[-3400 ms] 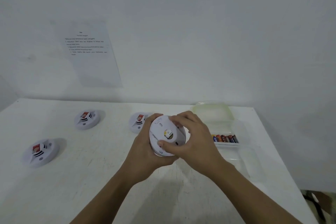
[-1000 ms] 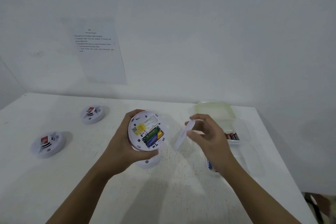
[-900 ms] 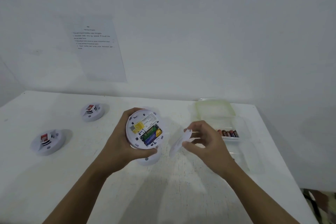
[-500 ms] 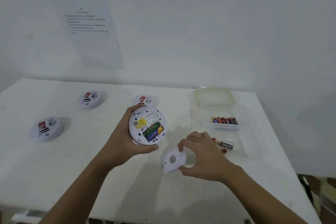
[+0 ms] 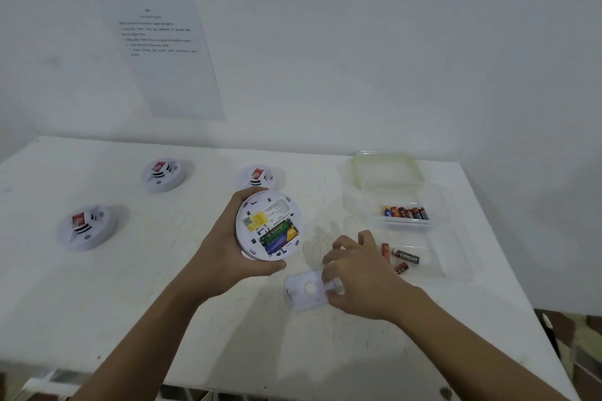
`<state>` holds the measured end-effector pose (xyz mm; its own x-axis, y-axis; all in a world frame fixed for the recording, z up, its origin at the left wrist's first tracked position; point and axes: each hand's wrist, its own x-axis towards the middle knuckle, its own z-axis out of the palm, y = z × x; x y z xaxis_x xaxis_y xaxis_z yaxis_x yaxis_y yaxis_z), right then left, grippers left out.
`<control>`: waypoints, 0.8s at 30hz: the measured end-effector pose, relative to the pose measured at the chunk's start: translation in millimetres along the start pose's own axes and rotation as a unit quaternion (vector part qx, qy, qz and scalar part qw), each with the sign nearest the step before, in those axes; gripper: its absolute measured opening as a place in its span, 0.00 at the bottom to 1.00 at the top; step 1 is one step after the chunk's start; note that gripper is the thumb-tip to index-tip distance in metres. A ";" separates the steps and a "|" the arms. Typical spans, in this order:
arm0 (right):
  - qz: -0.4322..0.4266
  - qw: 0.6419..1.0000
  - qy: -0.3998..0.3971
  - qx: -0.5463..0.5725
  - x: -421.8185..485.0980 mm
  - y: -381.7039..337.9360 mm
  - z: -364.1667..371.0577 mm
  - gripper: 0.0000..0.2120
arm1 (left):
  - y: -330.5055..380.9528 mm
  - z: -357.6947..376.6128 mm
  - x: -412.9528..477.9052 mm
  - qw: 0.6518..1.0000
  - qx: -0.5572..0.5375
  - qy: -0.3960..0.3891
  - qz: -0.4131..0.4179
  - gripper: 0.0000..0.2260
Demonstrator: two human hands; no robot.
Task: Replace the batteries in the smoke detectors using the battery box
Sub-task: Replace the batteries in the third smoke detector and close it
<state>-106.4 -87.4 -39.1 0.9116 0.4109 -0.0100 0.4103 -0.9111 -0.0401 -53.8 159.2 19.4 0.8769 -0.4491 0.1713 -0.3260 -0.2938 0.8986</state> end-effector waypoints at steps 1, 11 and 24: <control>0.011 1.000 0.004 0.019 0.9 -0.5 -3.1 0.13 | 1.5 -0.3 1.0 1.000 0.000 0.000 0.004 0.43; 0.128 0.818 0.284 0.483 14.2 -15.4 -84.7 0.06 | 21.3 -0.8 22.9 0.998 -0.001 0.018 0.060 0.43; 0.159 0.778 0.348 0.499 33.5 -20.7 -90.0 0.04 | 30.6 25.3 47.9 0.993 -0.030 0.082 0.084 0.40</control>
<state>-82.1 -57.8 51.3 0.8983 -0.2630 0.3521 0.2543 -0.3424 -0.9045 -30.7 107.4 44.8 0.8594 -0.3429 0.3792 -0.4549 -0.1743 0.8733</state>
